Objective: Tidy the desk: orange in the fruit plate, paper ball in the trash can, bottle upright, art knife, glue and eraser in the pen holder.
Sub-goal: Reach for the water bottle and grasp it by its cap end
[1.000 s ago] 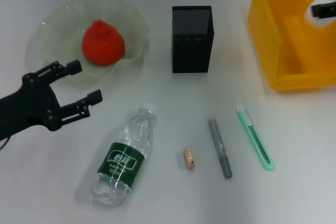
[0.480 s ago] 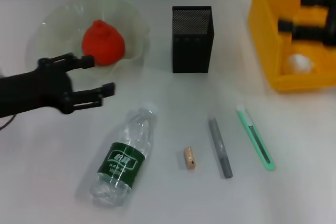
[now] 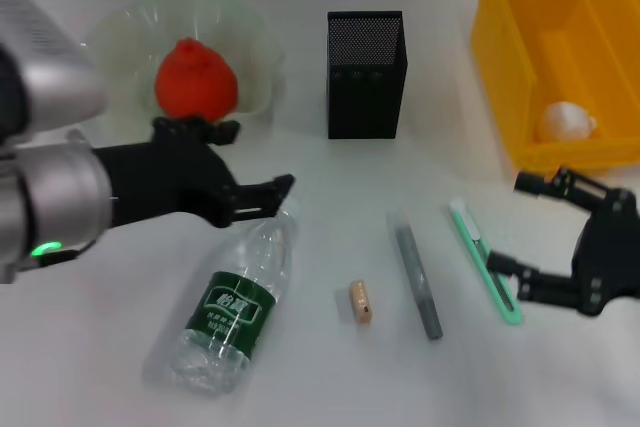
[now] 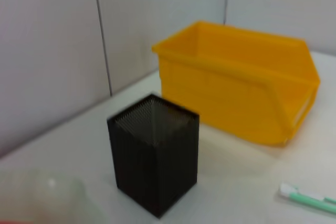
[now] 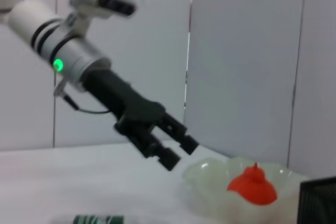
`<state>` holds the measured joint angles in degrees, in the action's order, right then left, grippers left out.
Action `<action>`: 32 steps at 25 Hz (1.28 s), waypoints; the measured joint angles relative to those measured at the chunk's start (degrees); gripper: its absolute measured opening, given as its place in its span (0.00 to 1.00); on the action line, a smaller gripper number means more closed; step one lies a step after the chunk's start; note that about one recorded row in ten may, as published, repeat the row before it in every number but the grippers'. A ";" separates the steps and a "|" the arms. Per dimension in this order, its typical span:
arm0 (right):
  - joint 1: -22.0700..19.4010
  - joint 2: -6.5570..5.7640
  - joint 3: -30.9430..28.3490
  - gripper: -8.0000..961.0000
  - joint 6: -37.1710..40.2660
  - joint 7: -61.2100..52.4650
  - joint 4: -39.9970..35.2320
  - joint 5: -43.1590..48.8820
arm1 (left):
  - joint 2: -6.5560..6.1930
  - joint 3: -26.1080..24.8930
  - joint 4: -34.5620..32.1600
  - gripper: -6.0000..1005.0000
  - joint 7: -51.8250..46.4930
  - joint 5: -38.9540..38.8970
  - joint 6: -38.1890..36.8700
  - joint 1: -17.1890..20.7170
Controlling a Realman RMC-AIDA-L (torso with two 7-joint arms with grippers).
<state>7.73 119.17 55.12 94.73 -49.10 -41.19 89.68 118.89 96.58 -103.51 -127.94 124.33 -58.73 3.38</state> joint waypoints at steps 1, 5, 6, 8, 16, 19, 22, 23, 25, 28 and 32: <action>0.00 0.00 0.01 0.88 -0.15 1.81 1.88 0.08 | 0.00 2.59 -0.38 0.82 -5.80 4.50 0.78 -1.00; 0.18 -0.25 -0.01 0.88 -0.66 4.52 7.41 0.10 | 0.03 5.38 -0.21 0.82 -12.99 10.17 1.33 -2.70; 0.19 -0.28 -0.01 0.88 -1.03 4.58 7.89 0.10 | 0.03 5.38 -0.21 0.82 -12.99 10.17 1.33 -2.70; 0.14 -0.27 0.04 0.88 -2.14 4.67 8.32 0.14 | 0.13 8.20 0.38 0.82 -20.09 16.66 1.72 -4.51; 0.95 -0.09 0.16 0.88 -4.62 4.85 9.81 1.32 | 0.28 13.33 6.09 0.82 -36.30 25.15 1.90 -10.91; 1.34 -0.08 0.07 0.88 -4.87 4.68 9.87 2.12 | 0.30 13.59 8.62 0.82 -36.58 25.12 2.97 -11.90; 1.63 -0.01 0.07 0.88 -5.02 4.64 9.95 2.15 | 0.30 13.59 10.56 0.82 -36.64 25.09 3.59 -12.73; 1.73 0.00 0.08 0.88 -5.16 4.63 10.01 2.16 | 0.30 13.59 10.56 0.82 -36.64 25.09 3.59 -12.73; 1.89 0.01 0.15 0.88 -5.50 4.56 10.18 2.17 | 0.30 13.55 11.91 0.82 -36.69 25.09 4.02 -13.36; 2.13 0.01 0.13 0.88 -5.64 4.49 10.70 2.17 | 0.30 13.62 15.42 0.82 -36.80 24.58 4.63 -15.55; 2.25 0.01 0.06 0.88 -5.71 4.38 10.95 2.17 | 0.30 13.69 15.64 0.82 -36.81 24.53 4.68 -15.73</action>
<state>9.98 119.18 55.19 89.02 -44.72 -30.24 91.85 119.18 110.27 -87.87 -164.75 148.85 -54.05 -12.35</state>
